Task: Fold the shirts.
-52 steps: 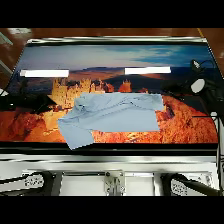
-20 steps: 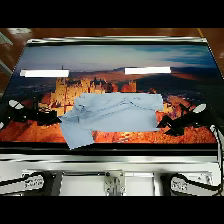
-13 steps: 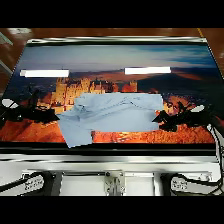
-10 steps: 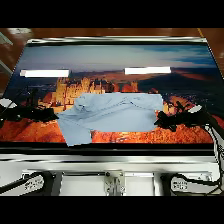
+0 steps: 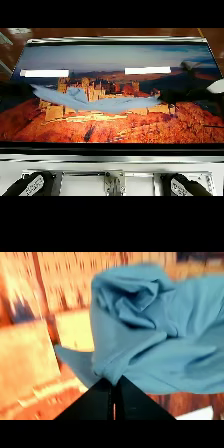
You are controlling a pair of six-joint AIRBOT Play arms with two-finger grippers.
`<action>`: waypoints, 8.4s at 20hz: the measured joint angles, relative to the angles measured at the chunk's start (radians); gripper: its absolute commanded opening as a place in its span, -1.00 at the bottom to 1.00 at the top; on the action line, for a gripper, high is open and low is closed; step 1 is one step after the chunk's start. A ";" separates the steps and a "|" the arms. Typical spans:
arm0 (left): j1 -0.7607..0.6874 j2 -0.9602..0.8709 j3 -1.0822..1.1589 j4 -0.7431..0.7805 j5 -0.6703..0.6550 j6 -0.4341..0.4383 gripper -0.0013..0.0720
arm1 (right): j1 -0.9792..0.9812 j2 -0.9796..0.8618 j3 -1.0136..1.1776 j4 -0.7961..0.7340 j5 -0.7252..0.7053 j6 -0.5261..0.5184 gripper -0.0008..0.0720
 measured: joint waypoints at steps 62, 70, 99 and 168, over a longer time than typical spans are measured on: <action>-0.108 -0.743 0.200 0.200 -0.090 -0.211 -0.86 | -0.011 -0.462 0.043 -0.152 -0.333 0.363 -0.82; -0.109 -0.756 0.206 0.315 -0.235 -0.344 0.49 | -0.021 -0.511 0.051 -0.218 -0.212 0.436 0.45; 0.008 -0.267 -0.742 0.008 -0.094 -0.134 0.21 | -0.225 -0.290 0.079 -0.145 0.216 0.312 0.44; -0.022 -0.729 0.218 -0.061 -0.317 -0.219 0.40 | -0.080 -0.644 0.216 -0.023 -0.084 0.345 0.79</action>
